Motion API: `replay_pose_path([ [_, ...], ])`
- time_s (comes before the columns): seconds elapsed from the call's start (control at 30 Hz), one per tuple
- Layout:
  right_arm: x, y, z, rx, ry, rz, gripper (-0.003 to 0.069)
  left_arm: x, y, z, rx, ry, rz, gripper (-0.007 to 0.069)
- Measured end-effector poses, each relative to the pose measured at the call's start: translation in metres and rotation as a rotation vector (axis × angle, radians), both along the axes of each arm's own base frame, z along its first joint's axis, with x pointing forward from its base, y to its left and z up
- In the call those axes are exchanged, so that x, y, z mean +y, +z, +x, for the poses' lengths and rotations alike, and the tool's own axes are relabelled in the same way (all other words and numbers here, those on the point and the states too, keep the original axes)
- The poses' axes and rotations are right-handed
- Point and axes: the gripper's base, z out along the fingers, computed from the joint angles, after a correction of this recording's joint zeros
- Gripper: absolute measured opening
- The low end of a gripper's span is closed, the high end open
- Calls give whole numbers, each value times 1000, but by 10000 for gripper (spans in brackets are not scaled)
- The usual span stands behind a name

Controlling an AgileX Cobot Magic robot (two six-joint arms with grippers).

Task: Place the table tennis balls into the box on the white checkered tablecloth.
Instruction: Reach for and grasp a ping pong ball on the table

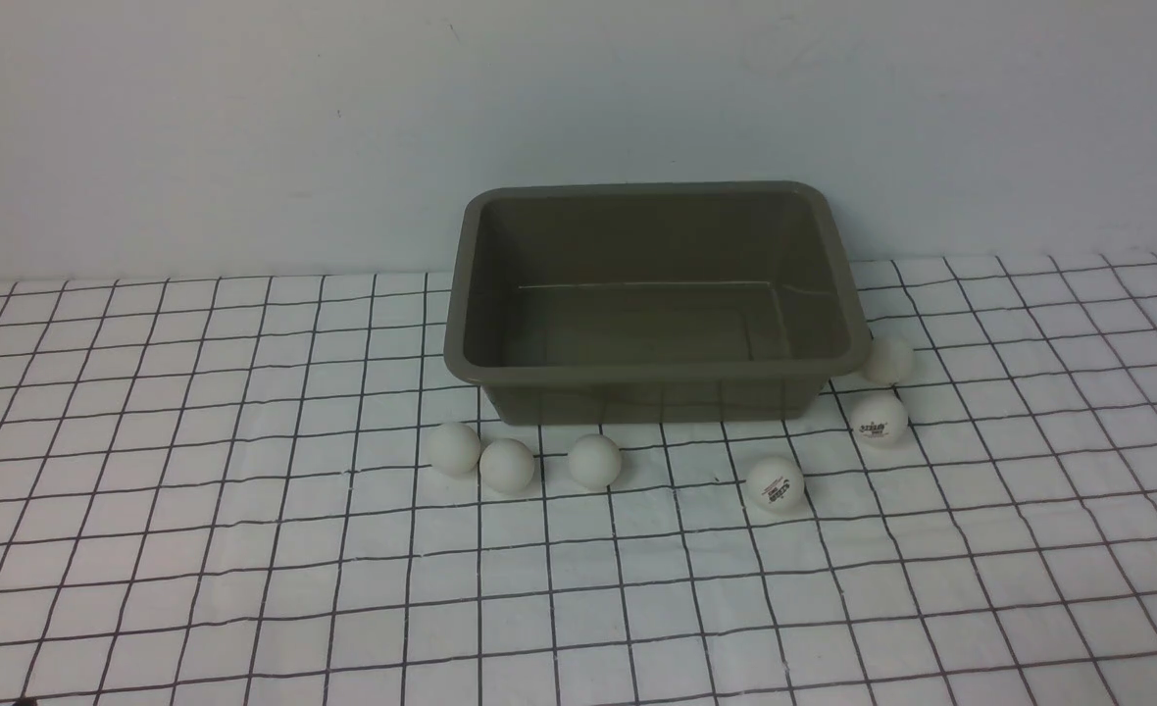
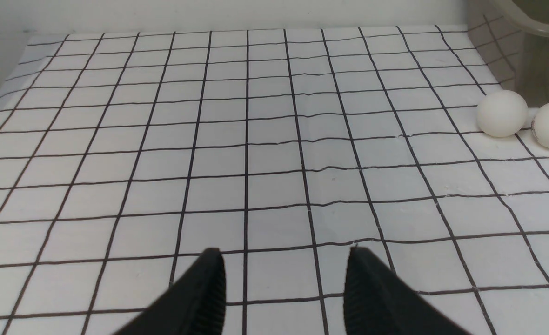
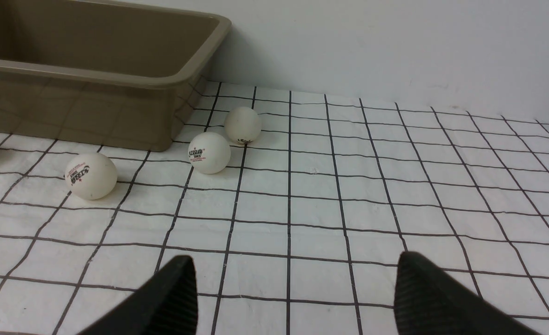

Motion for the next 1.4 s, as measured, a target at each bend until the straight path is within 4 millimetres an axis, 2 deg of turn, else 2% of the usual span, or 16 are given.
replay_pose_path([
  [0.73,0,0,0,-3,0,0,514,0,0,0,0,0,0,321],
  [0.87,1,3,0,-3,-1,59,514,0,0,0,0,0,0,321],
  [0.93,2,18,-2,-37,2,91,514,0,0,0,0,0,0,321],
  [1.1,1,94,-24,-194,17,98,514,0,0,0,0,0,0,321],
  [1.17,1,113,-34,-216,17,83,514,0,0,0,0,0,0,321],
  [1.23,0,120,-38,-228,18,83,514,0,0,0,0,0,0,321],
  [1.4,0,122,-38,-235,19,84,514,0,0,0,0,0,0,321],
])
